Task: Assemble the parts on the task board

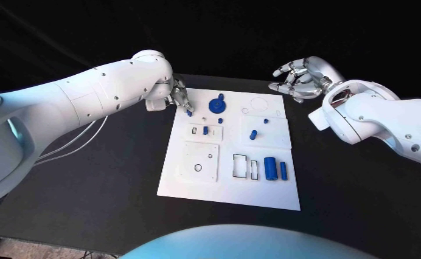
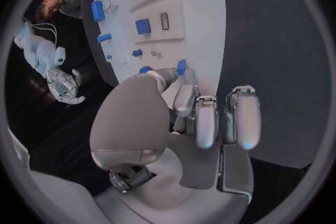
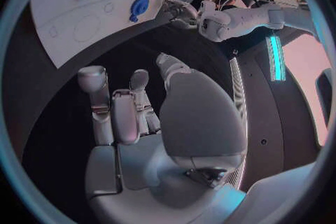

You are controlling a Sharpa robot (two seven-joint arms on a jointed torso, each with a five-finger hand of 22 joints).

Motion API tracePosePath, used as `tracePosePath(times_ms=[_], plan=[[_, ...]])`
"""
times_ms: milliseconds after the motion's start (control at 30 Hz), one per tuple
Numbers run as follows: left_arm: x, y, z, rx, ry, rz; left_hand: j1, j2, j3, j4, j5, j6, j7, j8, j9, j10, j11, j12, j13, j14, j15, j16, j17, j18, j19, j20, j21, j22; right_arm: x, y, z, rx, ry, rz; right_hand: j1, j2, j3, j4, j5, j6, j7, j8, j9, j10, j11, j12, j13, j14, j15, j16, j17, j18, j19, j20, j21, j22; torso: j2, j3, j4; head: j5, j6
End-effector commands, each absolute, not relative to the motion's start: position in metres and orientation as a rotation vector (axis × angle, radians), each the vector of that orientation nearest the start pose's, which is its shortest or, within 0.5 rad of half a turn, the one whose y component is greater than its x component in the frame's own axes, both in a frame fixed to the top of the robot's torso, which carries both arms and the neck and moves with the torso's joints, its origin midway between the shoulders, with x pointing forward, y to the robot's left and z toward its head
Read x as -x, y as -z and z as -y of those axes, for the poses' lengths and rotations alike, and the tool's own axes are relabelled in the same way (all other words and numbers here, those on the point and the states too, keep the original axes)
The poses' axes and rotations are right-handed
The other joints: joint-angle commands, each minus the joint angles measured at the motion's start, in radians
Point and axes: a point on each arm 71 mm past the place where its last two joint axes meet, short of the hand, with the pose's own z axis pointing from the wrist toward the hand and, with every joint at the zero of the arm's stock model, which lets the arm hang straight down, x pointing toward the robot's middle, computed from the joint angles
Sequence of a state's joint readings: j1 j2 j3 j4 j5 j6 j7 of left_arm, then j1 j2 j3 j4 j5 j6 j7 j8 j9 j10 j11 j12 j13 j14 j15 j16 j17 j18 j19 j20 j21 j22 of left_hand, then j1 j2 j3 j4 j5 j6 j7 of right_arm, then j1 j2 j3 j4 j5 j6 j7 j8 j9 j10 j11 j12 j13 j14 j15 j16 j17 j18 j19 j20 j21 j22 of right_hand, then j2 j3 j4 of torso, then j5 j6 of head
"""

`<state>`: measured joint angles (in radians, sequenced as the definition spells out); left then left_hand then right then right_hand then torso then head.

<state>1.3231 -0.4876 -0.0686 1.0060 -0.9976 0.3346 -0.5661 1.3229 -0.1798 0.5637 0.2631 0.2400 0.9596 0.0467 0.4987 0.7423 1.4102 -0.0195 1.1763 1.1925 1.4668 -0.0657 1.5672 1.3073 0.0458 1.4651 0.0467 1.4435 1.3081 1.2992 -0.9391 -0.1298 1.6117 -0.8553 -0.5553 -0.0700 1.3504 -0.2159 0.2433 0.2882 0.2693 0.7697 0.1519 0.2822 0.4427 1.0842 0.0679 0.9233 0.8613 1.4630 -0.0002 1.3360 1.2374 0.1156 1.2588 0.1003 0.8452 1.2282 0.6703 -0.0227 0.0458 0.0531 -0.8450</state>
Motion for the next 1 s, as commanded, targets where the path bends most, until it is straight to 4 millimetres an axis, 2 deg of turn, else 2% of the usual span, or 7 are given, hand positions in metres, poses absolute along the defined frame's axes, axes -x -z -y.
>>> tracePosePath(times_ms=[33,233,367,567,800,1000], plan=[[-0.568,0.203,-0.186,0.254,0.261,-2.399,-0.018,-0.005,0.138,-0.131,0.032,0.001,0.002,0.008,0.112,0.01,-0.001,0.003,0.002,0.104,-0.004,0.004,0.263,-0.013,0.022,0.001,0.0,0.208,-0.48,0.16,0.238,-0.469,-0.835,-1.583,-0.011,0.002,0.002,0.0,0.001,-0.005,-0.002,0.006,-0.002,0.007,-0.002,0.005,0.001,-0.003,-0.006,-0.007,0.0,0.02,-0.003,0.002,-0.003,-0.001,0.0,0.0001,0.0001,0.0,0.0],[-0.563,0.201,-0.188,0.296,0.304,-2.38,-0.05,-0.018,0.163,-0.163,0.101,0.01,-0.001,0.02,0.137,0.019,-0.005,0.013,0.01,0.104,-0.007,0.004,0.263,-0.014,0.027,-0.002,0.005,0.212,-0.48,0.16,0.239,-0.471,-0.835,-1.581,-0.011,0.002,0.002,0.0,0.001,-0.005,-0.002,0.006,-0.002,0.007,-0.002,0.005,0.001,-0.003,-0.006,-0.007,0.0,0.02,-0.003,0.002,-0.003,-0.001,-0.001,0.0007,0.0009,0.002,-0.001],[-0.556,0.197,-0.189,0.316,0.34,-2.357,-0.061,-0.022,0.17,-0.174,0.128,0.015,-0.003,0.022,0.144,0.023,-0.007,0.018,0.014,0.104,-0.009,0.004,0.263,-0.016,0.031,-0.005,0.011,0.215,-0.48,0.16,0.24,-0.472,-0.833,-1.579,-0.011,0.002,0.002,0.0,0.001,-0.005,-0.002,0.006,-0.002,0.007,-0.002,0.005,0.001,-0.003,-0.006,-0.007,0.0,0.02,-0.003,0.002,-0.003,-0.001,-0.002,0.0002,0.0017,0.002,0.0],[-0.543,0.192,-0.191,0.313,0.39,-2.331,-0.065,-0.026,0.173,-0.181,0.141,0.018,-0.004,0.023,0.148,0.026,-0.008,0.021,0.017,0.104,-0.01,0.004,0.263,-0.016,0.033,-0.006,0.013,0.217,-0.48,0.16,0.241,-0.473,-0.832,-1.578,-0.011,0.002,0.002,0.0,0.001,-0.005,-0.002,0.006,-0.002,0.007,-0.002,0.005,0.001,-0.003,-0.006,-0.007,0.0,0.02,-0.003,0.002,-0.003,-0.001,-0.002,-0.0003,0.0021,0.002,0.001],[-0.527,0.193,-0.192,0.285,0.428,-2.319,-0.068,-0.028,0.176,-0.186,0.151,0.021,-0.005,0.024,0.15,0.029,-0.009,0.024,0.02,0.104,-0.011,0.004,0.263,-0.017,0.035,-0.007,0.016,0.219,-0.479,0.161,0.242,-0.476,-0.831,-1.58,-0.011,0.002,0.002,0.0,0.001,-0.005,-0.002,0.006,-0.002,0.007,-0.002,0.005,0.001,-0.003,-0.006,-0.007,0.0,0.02,-0.003,0.002,-0.003,-0.001,-0.002,-0.0025,0.0015,0.003,0.001],[-0.519,0.197,-0.19,0.251,0.434,-2.321,-0.068,-0.029,0.176,-0.188,0.153,0.022,-0.005,0.025,0.151,0.029,-0.01,0.024,0.02,0.104,-0.011,0.004,0.263,-0.018,0.035,-0.007,0.017,0.219,-0.479,0.162,0.242,-0.477,-0.831,-1.582,-0.011,0.002,0.002,0.0,0.001,-0.005,-0.002,0.006,-0.002,0.007,-0.002,0.005,0.001,-0.003,-0.006,-0.007,0.0,0.02,-0.003,0.002,-0.003,-0.001,0.0,-0.0016,0.0015,0.007,0.001]])
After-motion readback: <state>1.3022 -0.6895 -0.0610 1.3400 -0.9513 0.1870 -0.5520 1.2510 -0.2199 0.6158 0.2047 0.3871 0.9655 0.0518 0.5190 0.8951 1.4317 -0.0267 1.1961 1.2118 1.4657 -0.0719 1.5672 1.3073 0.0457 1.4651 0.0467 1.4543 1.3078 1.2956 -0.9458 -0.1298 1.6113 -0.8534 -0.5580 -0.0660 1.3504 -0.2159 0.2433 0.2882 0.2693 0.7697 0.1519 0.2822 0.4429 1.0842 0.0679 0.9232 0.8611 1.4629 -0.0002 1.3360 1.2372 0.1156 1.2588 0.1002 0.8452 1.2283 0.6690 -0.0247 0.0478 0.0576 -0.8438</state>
